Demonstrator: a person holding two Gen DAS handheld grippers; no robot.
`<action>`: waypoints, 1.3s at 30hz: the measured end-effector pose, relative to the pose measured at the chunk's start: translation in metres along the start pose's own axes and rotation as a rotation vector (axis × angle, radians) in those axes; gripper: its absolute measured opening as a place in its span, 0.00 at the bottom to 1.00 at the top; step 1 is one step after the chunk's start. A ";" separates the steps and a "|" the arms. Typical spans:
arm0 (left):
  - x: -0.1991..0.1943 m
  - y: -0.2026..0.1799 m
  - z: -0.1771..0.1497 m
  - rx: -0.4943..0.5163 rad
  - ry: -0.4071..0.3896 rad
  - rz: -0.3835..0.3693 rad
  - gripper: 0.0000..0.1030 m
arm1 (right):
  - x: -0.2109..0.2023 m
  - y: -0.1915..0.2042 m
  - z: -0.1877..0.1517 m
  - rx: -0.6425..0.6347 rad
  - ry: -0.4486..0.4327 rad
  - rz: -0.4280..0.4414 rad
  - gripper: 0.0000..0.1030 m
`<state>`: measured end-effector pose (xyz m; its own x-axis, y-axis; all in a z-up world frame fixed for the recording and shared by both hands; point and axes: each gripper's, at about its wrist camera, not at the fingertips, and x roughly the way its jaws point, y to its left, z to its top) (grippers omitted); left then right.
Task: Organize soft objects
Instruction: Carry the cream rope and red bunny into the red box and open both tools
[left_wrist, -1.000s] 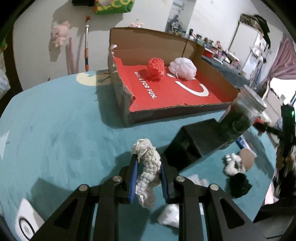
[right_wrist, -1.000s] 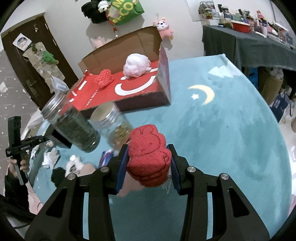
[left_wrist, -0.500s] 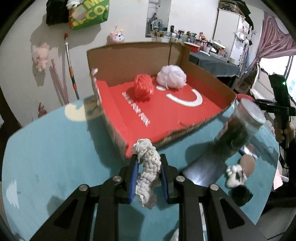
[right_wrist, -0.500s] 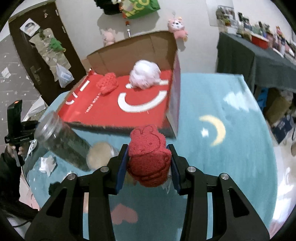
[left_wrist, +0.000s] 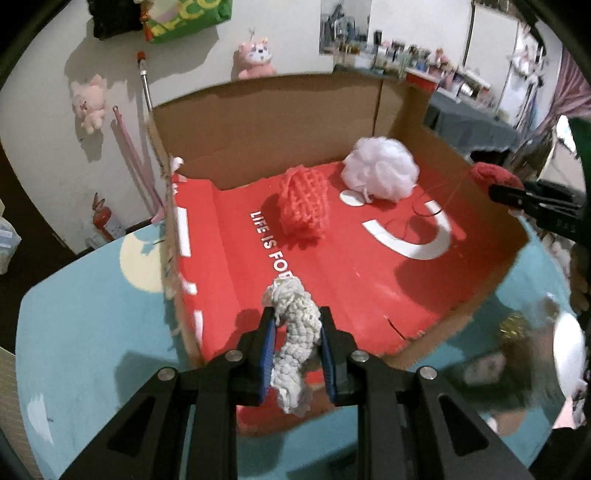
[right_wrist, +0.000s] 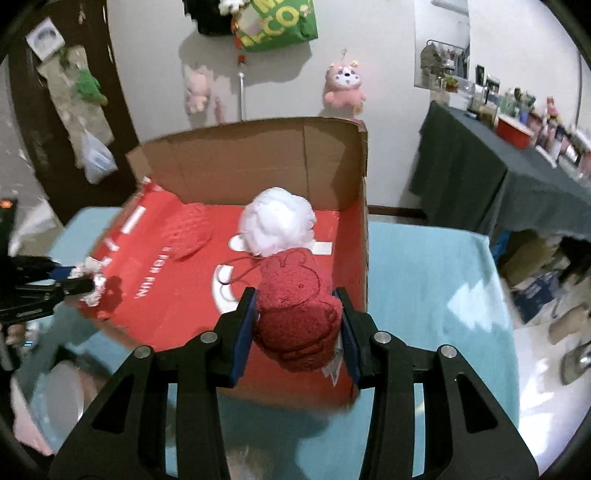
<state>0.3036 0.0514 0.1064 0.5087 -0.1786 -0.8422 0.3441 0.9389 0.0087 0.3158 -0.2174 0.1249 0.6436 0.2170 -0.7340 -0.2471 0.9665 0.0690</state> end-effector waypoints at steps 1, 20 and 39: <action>0.006 -0.001 0.003 0.002 0.013 0.005 0.23 | 0.009 0.005 0.004 -0.013 0.019 -0.030 0.38; 0.071 0.001 0.046 0.018 0.138 0.132 0.25 | 0.121 0.031 0.021 -0.220 0.281 -0.206 0.38; 0.076 0.005 0.047 0.027 0.116 0.161 0.38 | 0.135 0.034 0.014 -0.303 0.297 -0.248 0.40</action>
<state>0.3808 0.0287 0.0679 0.4653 0.0099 -0.8851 0.2874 0.9441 0.1617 0.4049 -0.1536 0.0376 0.4864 -0.1054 -0.8673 -0.3407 0.8912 -0.2994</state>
